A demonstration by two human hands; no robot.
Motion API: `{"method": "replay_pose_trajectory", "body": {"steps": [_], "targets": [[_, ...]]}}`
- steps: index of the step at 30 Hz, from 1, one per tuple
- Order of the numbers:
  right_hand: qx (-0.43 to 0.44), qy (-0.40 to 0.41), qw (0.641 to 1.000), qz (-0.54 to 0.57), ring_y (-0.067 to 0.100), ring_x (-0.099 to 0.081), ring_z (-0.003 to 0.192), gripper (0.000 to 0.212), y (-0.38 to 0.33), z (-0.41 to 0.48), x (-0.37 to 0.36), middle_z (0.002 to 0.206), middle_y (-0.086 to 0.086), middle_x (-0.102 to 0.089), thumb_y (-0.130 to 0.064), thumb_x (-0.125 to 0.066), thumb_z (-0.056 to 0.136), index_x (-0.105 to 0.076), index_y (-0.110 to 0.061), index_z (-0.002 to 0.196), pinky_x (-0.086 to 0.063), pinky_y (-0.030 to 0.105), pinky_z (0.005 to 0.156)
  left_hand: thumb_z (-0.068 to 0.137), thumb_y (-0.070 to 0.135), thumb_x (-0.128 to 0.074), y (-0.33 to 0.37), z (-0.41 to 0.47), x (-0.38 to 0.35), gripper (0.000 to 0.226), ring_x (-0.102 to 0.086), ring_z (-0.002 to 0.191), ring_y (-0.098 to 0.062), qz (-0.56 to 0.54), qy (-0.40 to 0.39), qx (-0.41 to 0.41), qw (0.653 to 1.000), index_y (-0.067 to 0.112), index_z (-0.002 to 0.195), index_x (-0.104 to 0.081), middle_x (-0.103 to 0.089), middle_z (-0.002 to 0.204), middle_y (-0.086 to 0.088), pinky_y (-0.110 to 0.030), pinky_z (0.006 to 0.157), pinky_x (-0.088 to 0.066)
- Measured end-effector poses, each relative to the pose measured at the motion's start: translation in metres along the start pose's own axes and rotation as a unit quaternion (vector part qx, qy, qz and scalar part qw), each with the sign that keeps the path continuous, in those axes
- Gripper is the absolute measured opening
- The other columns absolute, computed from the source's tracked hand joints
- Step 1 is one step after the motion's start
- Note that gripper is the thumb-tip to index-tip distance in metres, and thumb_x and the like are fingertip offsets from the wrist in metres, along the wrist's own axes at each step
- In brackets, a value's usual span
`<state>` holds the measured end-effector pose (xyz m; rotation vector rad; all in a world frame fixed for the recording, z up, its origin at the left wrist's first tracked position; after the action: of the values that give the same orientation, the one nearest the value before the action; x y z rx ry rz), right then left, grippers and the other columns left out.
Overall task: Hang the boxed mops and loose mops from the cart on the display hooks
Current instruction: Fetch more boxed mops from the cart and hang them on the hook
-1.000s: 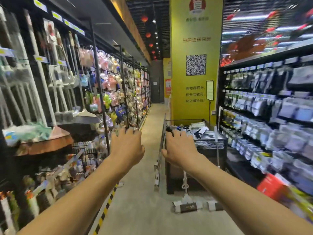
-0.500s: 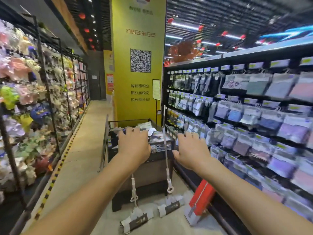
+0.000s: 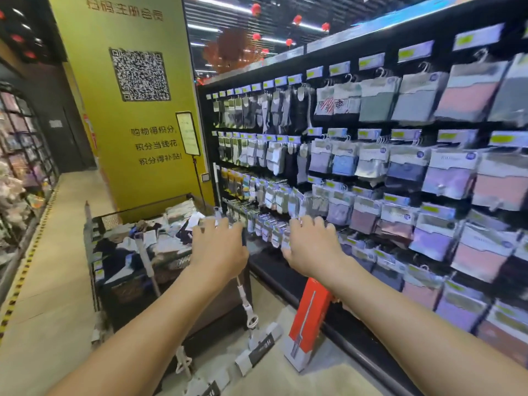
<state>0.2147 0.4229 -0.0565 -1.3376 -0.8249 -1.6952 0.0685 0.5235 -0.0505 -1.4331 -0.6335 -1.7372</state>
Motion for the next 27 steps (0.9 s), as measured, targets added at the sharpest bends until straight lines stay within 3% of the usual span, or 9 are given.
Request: {"method": "replay_pose_trajectory", "body": {"steps": [4, 10, 17, 27], "targets": [[-0.003, -0.006, 1.000, 0.013, 0.041, -0.043, 0.133, 0.058, 0.018, 0.080, -0.032, 0.145, 0.020, -0.046, -0.048, -0.050, 0.102, -0.042, -0.007, 0.142, -0.038, 0.054, 0.108, 0.098, 0.044, -0.052, 0.005, 0.074, -0.025, 0.048, -0.040, 0.141, -0.036, 0.009, -0.003, 0.004, 1.000, 0.026, 0.143, -0.050, -0.052, 0.149, -0.004, -0.053, 0.114, -0.035], [0.016, -0.021, 0.999, 0.037, 0.042, -0.043, 0.133, 0.056, 0.031, 0.205, -0.067, 0.144, 0.019, -0.047, -0.046, -0.050, 0.102, -0.042, -0.007, 0.142, -0.039, 0.058, 0.108, 0.101, 0.042, -0.050, 0.003, 0.194, -0.047, 0.054, -0.037, 0.145, -0.035, 0.027, -0.007, 0.020, 0.999, 0.025, 0.152, -0.042, -0.047, 0.155, -0.004, -0.055, 0.118, -0.032], [0.012, -0.052, 0.998, 0.035, 0.042, -0.042, 0.134, 0.054, 0.052, 0.309, -0.115, 0.144, 0.018, -0.046, -0.046, -0.050, 0.103, -0.043, -0.007, 0.140, -0.038, 0.057, 0.108, 0.099, 0.046, -0.051, 0.012, 0.303, -0.100, 0.053, -0.042, 0.141, -0.033, 0.034, -0.024, 0.003, 0.999, 0.025, 0.147, -0.048, -0.052, 0.151, -0.003, -0.051, 0.112, -0.037], [-0.094, -0.097, 0.991, 0.015, 0.040, -0.043, 0.133, 0.057, 0.094, 0.445, -0.208, 0.146, 0.018, -0.045, -0.047, -0.049, 0.102, -0.041, -0.008, 0.144, -0.039, 0.052, 0.107, 0.100, 0.043, -0.048, 0.041, 0.479, -0.203, 0.048, -0.043, 0.139, -0.036, -0.014, -0.063, -0.097, 0.993, 0.021, 0.142, -0.050, -0.053, 0.147, -0.007, -0.051, 0.110, -0.039]]}}
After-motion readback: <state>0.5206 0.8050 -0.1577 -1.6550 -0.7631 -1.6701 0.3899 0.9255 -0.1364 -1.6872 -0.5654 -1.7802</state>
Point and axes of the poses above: each hand's wrist, its own z-axis towards the middle knuckle, its own x-axis out of the back of the hand, y = z × x, the point moved 2 cm from there along z, towards the middle knuckle
